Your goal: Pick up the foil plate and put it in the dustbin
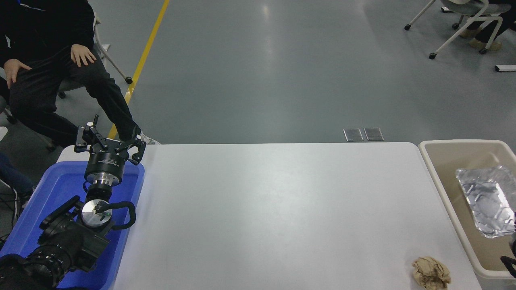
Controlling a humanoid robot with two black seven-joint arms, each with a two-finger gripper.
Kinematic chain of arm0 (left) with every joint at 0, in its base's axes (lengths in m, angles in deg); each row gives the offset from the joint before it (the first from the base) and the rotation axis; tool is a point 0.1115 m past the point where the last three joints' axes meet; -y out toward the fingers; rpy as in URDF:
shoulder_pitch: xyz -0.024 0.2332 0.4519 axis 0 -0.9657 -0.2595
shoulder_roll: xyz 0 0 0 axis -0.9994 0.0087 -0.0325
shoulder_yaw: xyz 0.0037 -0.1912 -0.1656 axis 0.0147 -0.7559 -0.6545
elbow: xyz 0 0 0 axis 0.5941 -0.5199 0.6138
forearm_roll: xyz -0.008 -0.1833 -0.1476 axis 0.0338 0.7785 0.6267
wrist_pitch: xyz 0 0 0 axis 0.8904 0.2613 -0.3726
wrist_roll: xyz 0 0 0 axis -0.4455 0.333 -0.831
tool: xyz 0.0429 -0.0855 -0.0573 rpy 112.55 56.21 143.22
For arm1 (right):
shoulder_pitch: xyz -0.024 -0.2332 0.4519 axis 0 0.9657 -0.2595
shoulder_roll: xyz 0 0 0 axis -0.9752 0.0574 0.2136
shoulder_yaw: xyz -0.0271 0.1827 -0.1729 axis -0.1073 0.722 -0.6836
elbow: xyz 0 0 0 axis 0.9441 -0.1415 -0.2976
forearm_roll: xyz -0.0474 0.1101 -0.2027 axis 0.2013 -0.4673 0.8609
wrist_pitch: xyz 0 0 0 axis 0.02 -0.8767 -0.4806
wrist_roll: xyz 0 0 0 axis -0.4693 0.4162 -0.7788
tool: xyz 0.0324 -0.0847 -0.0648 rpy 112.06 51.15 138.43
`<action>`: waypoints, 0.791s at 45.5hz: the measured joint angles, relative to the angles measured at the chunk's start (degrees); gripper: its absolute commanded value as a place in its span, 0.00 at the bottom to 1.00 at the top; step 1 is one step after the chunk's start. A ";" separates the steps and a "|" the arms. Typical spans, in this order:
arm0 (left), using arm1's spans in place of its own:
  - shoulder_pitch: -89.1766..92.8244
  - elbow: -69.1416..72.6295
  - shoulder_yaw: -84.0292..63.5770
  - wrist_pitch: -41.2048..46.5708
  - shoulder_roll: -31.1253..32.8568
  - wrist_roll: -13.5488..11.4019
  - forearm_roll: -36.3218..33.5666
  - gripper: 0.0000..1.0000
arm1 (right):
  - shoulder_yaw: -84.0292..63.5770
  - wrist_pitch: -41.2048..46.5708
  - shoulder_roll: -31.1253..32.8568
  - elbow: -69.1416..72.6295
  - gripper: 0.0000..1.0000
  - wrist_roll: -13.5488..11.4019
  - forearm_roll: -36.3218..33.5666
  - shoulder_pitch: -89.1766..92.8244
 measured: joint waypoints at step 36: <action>0.00 0.00 0.00 0.01 0.00 0.00 -0.02 0.99 | -1.03 1.74 6.55 9.93 1.00 -0.04 13.28 -18.39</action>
